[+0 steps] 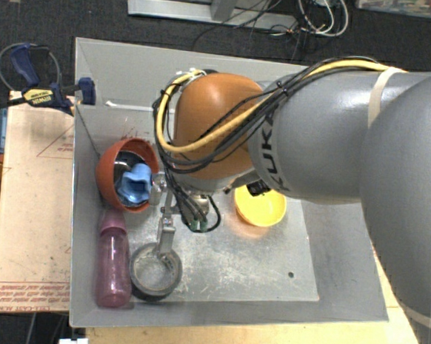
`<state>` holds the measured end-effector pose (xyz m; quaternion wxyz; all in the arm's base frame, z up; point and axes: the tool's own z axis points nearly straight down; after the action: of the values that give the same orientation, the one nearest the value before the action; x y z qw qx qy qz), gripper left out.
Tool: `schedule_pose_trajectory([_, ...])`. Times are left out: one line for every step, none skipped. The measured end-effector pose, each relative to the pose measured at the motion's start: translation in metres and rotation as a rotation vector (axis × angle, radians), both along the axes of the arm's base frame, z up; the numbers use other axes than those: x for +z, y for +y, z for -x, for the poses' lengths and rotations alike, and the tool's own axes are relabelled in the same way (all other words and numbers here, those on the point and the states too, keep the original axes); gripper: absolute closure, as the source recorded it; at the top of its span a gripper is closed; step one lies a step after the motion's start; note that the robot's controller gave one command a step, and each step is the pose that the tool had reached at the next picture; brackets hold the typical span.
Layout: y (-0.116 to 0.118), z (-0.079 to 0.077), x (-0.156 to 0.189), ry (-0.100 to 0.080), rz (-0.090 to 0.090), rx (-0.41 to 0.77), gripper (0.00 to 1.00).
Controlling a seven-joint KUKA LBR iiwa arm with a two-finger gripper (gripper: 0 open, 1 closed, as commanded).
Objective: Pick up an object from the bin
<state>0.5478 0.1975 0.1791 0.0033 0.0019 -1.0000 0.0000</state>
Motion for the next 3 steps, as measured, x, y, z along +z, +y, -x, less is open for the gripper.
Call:
schedule_pose_trajectory([-0.001,-0.002,0.004,-0.007,-0.001,-0.004,0.00])
schedule_pose_trajectory([0.019,-0.034,-0.054,-0.003,-0.002,-0.065,0.00])
schedule_pose_trajectory([0.050,-0.065,-0.063,-0.014,-0.005,-0.258,0.00])
